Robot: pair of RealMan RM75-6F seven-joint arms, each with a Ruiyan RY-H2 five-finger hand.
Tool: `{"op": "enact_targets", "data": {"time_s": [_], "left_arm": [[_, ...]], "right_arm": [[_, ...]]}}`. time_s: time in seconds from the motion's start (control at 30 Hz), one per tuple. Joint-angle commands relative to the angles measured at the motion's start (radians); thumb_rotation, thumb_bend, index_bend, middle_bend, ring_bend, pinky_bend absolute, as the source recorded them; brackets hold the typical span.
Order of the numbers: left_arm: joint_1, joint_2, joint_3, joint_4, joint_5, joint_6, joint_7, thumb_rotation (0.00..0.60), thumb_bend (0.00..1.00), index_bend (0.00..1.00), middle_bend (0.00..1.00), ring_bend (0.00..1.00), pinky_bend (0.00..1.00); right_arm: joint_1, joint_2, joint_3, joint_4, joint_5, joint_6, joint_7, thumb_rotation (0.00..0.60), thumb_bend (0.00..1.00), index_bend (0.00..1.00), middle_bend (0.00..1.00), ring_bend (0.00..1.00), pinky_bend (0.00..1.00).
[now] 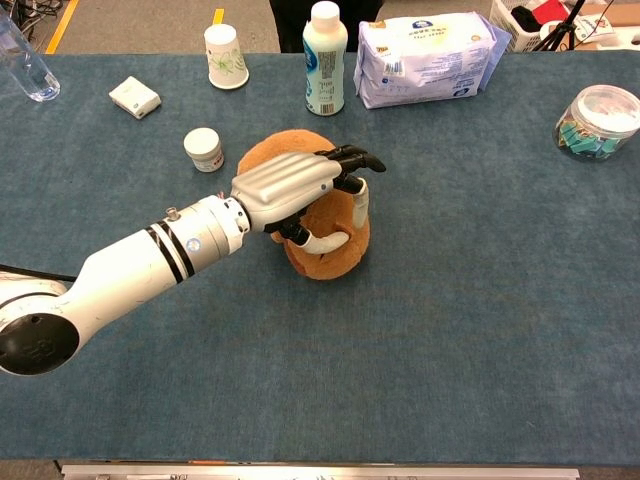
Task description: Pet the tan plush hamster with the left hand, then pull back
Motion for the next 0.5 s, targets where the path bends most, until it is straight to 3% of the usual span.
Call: {"op": "enact_targets", "data": {"time_s": [0.03, 0.27, 0.5], "left_arm": [[0.001, -0.003, 0.001, 0.001, -0.003, 0.002, 0.006, 0.6, 0.38, 0.58, 0.11, 0.0, 0.16], [0.001, 0.0, 0.002, -0.008, -0.006, 0.002, 0.011, 0.6, 0.38, 0.6, 0.13, 0.0, 0.17], [-0.01, 0.026, 0.015, -0.017, 0.043, -0.011, -0.081, 0.6, 0.38, 0.25, 0.12, 0.0, 0.17]], "right_arm": [[-0.001, 0.0, 0.0, 0.0, 0.0, 0.0, 0.0, 0.6, 0.0, 0.31, 0.23, 0.07, 0.22], [-0.001, 0.002, 0.0, 0.0, 0.001, 0.0, 0.004, 0.6, 0.0, 0.31, 0.23, 0.07, 0.22], [0.004, -0.001, 0.001, -0.001, -0.003, -0.008, 0.005, 0.6, 0.0, 0.31, 0.23, 0.07, 0.22]]}}
